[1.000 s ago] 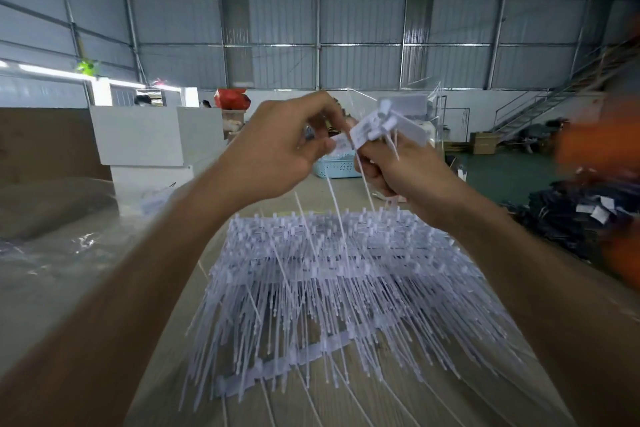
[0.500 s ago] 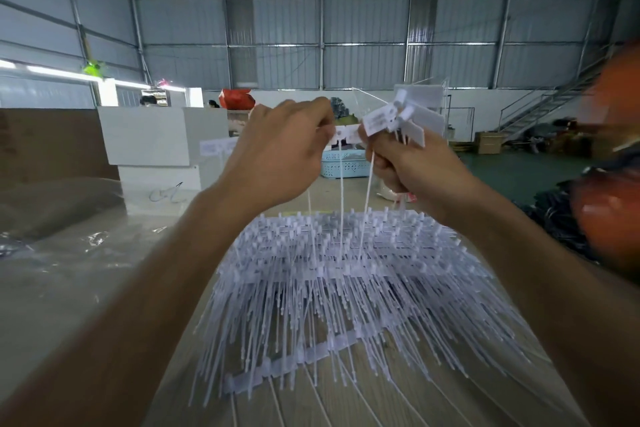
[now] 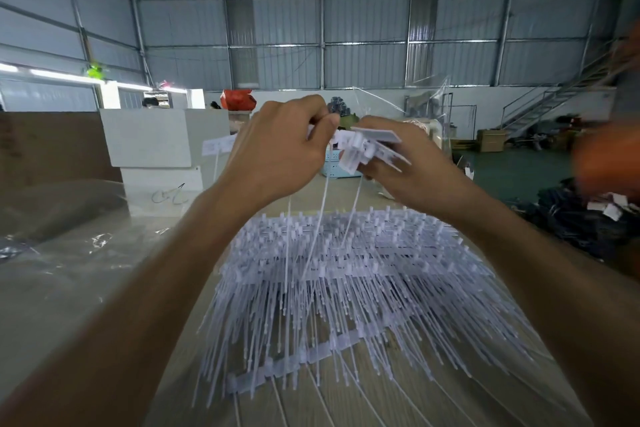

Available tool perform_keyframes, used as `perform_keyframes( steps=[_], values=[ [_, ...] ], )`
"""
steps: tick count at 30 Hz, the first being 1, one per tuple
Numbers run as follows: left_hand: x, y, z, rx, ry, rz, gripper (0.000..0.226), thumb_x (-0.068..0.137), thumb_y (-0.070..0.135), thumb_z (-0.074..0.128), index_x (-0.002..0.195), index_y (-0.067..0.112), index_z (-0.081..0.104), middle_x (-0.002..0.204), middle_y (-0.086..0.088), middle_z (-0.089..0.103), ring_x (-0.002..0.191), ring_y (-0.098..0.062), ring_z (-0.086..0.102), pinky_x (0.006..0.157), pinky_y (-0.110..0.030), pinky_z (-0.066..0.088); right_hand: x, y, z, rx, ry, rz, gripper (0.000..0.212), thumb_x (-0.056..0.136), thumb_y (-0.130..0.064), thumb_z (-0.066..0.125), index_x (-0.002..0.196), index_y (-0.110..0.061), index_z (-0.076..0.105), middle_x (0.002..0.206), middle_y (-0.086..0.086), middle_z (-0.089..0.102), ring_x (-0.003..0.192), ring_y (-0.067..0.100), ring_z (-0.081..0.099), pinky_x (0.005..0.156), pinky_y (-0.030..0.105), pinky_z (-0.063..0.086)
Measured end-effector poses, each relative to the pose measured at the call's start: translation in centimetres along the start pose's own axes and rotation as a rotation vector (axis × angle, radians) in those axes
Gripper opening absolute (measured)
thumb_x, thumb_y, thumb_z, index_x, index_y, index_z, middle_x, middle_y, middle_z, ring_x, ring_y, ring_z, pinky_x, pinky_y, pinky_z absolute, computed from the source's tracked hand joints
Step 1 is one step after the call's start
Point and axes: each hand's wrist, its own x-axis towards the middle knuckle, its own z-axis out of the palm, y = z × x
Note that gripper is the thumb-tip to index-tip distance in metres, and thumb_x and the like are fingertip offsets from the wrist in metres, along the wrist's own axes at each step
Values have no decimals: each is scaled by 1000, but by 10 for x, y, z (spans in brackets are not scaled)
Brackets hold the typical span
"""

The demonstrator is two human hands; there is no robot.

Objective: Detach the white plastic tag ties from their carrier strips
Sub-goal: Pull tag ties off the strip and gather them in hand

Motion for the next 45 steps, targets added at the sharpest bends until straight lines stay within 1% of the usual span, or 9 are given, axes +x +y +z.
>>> perform_keyframes(
  steps=[4,10,18,23,27,30,33,39,45],
  values=[
    [3,-1,-2,-46,-15,-43,34,100,35,52,68,24,55,55,10,46,54,-6,45,53,-28,28,-1,5,2,-132,53,-106,39,87,7,66,107,-26,62,82,-29,53,75,-14,55,68,5,36],
    [5,-1,-3,-80,-49,-73,44,101,32,53,57,28,47,49,10,48,49,-8,43,51,-26,27,0,11,1,-334,103,-152,35,86,-2,70,119,-12,67,91,3,73,75,28,67,65,41,53],
    [5,1,-5,-262,-226,-175,48,101,22,54,53,18,50,41,11,36,41,-7,33,54,-27,26,0,13,0,-545,188,-325,22,84,7,71,97,-11,74,80,3,70,63,20,59,52,32,49],
    [3,6,-8,-330,-257,-151,41,102,22,53,61,16,57,44,12,38,42,-6,33,55,-27,27,1,18,-2,-379,237,-117,57,79,8,72,130,-17,62,81,0,68,67,20,65,60,38,59],
    [1,14,-11,-295,-345,-46,43,103,25,50,62,17,47,54,5,39,44,-4,32,56,-29,28,5,23,-3,-242,257,36,19,91,-6,66,78,-19,71,58,-20,58,54,-3,56,53,17,44],
    [1,14,-14,-279,-397,-25,40,104,27,51,65,15,48,57,3,43,45,-3,35,57,-29,31,3,28,-1,-180,188,115,36,97,-24,62,63,-21,70,57,-8,65,55,6,59,54,20,45],
    [-1,10,-20,-286,-477,-41,40,103,27,52,64,15,48,56,4,43,46,-4,36,57,-28,33,7,30,7,-137,174,173,47,99,-16,59,54,-29,61,46,-14,56,43,-3,52,50,10,38],
    [-2,4,-28,-404,-554,-35,35,103,23,52,70,11,52,62,5,46,57,-6,44,63,-16,41,-6,45,6,181,303,406,36,104,-19,51,74,-12,69,63,3,66,47,-4,52,52,14,39],
    [-3,-1,-30,-335,-565,-14,16,99,9,59,96,21,68,86,-1,72,85,-24,65,80,-42,51,-4,39,11,376,204,340,38,109,-28,40,94,-7,68,84,10,71,80,21,61,72,33,52]
  ],
)
